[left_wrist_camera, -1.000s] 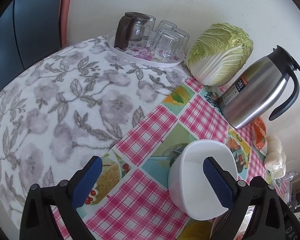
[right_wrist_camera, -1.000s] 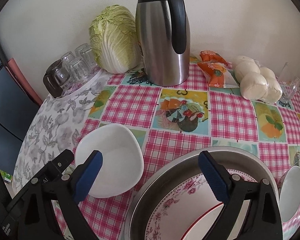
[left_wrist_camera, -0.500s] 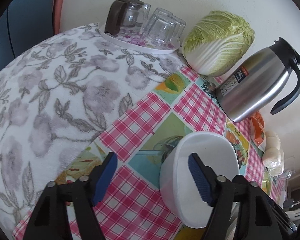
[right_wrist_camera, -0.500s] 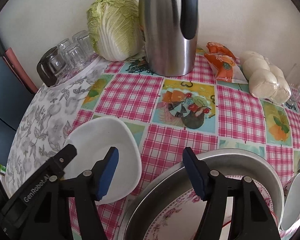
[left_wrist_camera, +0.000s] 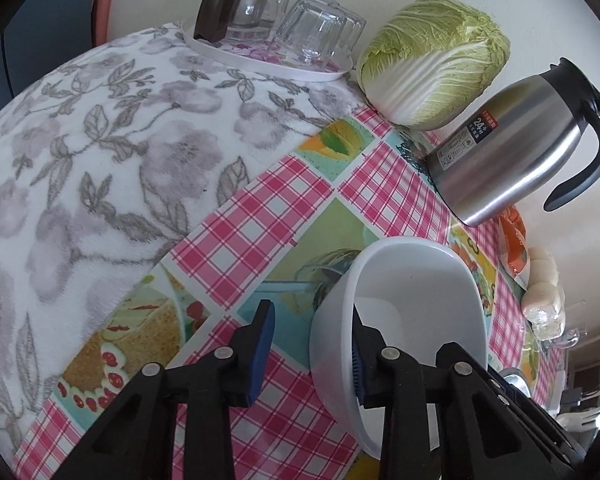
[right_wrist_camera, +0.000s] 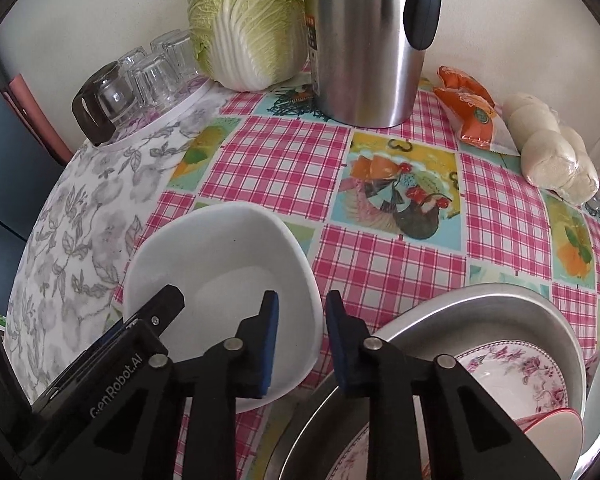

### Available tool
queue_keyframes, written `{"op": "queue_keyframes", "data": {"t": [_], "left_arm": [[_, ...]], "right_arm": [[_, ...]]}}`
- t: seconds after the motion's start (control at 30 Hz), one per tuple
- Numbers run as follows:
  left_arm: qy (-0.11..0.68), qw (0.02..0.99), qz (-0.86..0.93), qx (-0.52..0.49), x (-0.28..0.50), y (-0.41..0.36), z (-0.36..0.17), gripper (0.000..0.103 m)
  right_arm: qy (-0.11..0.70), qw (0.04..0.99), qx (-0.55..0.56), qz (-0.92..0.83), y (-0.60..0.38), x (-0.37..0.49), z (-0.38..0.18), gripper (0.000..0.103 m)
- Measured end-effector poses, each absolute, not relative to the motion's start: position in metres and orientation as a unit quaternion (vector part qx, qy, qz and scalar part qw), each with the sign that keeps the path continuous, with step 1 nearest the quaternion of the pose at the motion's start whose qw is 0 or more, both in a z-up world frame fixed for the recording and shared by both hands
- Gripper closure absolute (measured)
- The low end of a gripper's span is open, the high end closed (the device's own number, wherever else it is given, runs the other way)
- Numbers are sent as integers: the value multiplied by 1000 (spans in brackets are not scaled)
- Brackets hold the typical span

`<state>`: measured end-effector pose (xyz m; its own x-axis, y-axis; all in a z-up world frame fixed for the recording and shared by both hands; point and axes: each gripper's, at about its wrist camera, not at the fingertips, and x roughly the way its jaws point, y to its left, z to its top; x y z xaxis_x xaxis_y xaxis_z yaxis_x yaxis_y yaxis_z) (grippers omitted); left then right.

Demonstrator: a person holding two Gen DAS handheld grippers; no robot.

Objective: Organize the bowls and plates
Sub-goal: 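Close both tools on the square white bowl rim, then lift the square white bowl and carry it over the steel basin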

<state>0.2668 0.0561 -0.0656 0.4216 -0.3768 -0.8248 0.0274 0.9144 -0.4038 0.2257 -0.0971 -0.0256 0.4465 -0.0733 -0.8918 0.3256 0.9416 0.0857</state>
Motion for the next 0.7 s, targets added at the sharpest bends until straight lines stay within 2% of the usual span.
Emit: {"op": "queue_keyframes", "data": {"t": [0.1,0.27,0.7], "left_arm": [[525,823,-128,-173,267,56,-67,70],[523,818,-142,-192,264,59,-66,85],[531,825,-100,-165,251,96,-61,90]], "right_arm": [[516,838,131,-117,-98,226,-29,84],[518,838,132,-113,-98,223,-28,88],[518,842,132,-66,-63,209,-26,90]]}}
